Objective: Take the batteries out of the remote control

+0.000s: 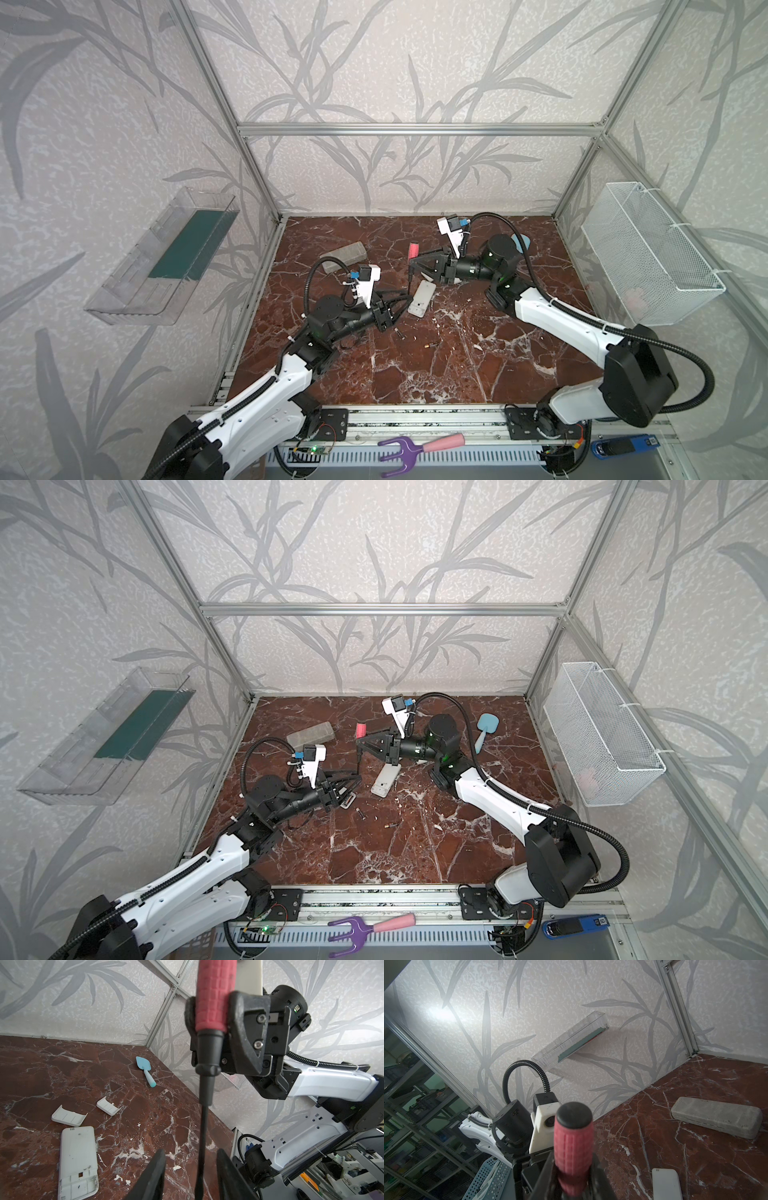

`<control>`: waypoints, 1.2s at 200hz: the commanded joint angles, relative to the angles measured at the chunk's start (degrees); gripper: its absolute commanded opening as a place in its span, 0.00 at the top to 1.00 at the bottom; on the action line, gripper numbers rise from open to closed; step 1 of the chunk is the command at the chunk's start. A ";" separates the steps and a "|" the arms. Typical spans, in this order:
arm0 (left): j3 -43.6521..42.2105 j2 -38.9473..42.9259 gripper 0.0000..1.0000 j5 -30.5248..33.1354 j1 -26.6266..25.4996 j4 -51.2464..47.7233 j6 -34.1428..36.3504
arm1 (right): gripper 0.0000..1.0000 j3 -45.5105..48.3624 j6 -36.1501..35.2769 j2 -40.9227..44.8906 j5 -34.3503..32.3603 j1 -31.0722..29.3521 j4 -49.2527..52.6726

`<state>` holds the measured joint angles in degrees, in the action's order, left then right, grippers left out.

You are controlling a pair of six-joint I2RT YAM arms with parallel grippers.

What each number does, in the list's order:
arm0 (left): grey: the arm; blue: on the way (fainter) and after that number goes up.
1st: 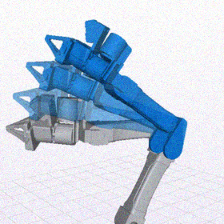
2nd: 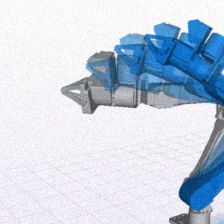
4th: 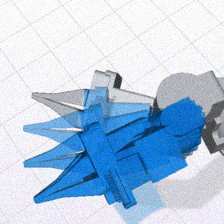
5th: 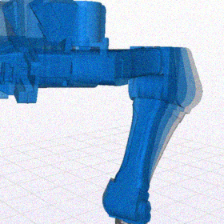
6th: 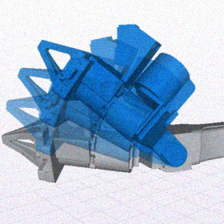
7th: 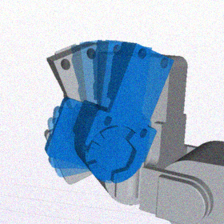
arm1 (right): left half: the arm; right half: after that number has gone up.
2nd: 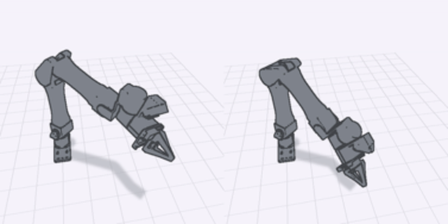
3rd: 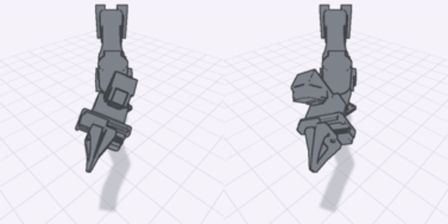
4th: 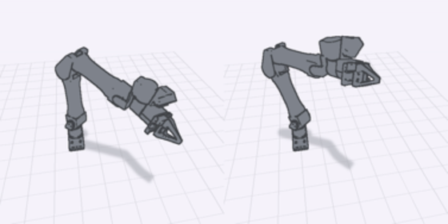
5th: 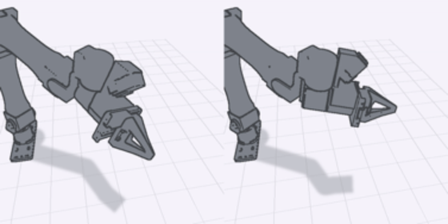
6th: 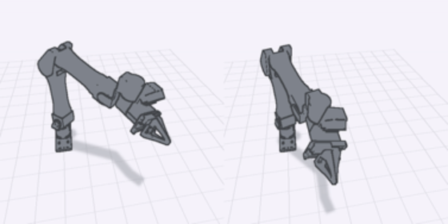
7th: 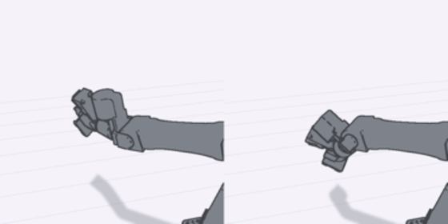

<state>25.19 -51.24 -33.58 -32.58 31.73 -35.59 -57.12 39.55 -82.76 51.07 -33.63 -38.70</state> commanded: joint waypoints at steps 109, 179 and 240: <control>3.75 -3.85 0.74 -5.58 0.15 2.94 -2.86 | 1.00 -2.72 -6.41 3.00 -2.13 -1.23 7.45; 5.14 -1.52 1.00 -4.12 0.19 -6.04 4.16 | 0.81 -3.97 -9.55 5.15 -8.72 -1.88 16.53; 11.34 2.03 1.00 8.81 0.06 -32.67 23.99 | 0.44 -8.62 -9.75 5.86 -22.52 -4.42 38.28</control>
<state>32.64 -50.06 -31.66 -32.56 11.64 -22.48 -63.70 30.48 -78.70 35.92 -36.80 -10.81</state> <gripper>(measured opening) 0.055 0.549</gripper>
